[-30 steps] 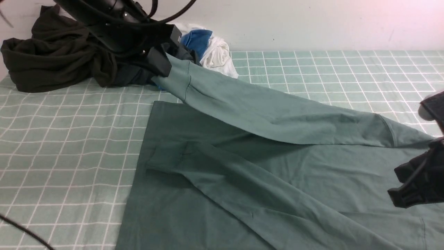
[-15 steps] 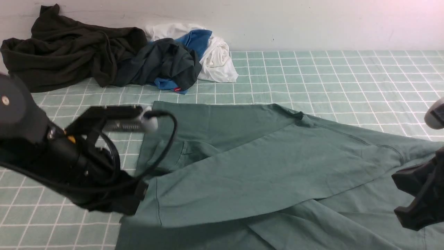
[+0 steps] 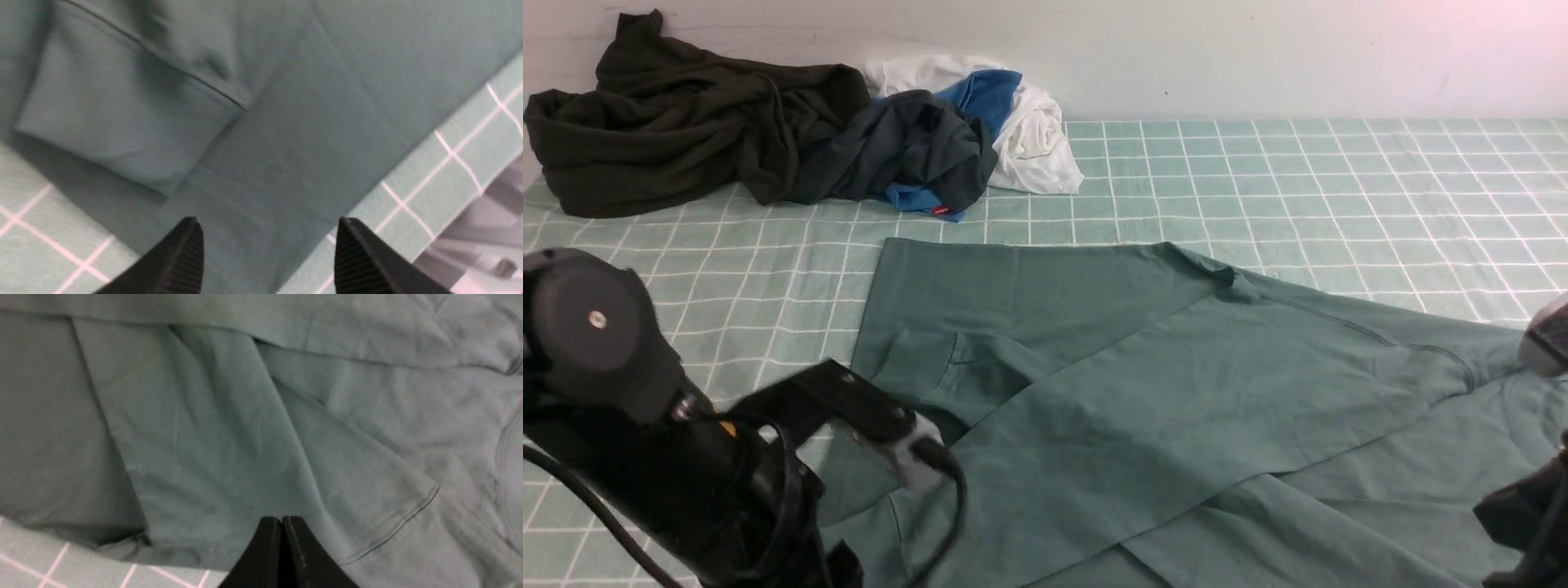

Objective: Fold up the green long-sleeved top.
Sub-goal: Use the left arm to drag and drop the cuff onto the cuff closest to the left arm, then use both arms simultaneously to clamp the lower edge of the clothing fabric

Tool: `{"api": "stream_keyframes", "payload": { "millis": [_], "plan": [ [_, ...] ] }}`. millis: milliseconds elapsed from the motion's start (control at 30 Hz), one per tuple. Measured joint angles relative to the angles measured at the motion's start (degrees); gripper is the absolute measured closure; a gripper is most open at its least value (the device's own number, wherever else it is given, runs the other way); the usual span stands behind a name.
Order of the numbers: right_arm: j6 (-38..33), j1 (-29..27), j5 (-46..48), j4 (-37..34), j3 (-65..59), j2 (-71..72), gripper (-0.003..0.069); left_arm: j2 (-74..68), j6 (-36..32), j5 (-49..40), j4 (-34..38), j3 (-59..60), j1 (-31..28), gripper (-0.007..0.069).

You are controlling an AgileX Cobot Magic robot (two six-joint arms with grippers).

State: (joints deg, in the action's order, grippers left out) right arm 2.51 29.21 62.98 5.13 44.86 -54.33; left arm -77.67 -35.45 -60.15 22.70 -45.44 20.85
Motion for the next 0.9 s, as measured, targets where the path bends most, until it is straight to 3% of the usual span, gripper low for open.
{"api": "stream_keyframes", "payload": {
  "millis": [167,333,600,767,900],
  "plan": [
    [-4.29,0.00,-1.02,-5.13,0.00,0.00,0.0673,-0.66,-0.52,3.82,-12.57,6.60,15.26,0.0204],
    [-5.69,0.00,-2.95,-6.54,0.00,0.00,0.0673,-3.72,0.20,11.18,-20.78,12.11,23.48,0.0204],
    [-6.90,0.00,-3.44,-6.61,0.00,0.00,0.0673,-7.10,2.19,15.92,-22.70,12.26,24.36,0.0213],
    [-7.06,0.00,-3.44,-6.87,0.00,0.00,0.0673,-7.41,2.77,16.20,-23.01,11.52,24.36,0.0302],
    [-7.16,0.00,-3.44,-6.87,0.00,0.00,0.0673,-7.49,5.41,15.84,-23.07,9.97,24.36,0.0452]
  ]
}}
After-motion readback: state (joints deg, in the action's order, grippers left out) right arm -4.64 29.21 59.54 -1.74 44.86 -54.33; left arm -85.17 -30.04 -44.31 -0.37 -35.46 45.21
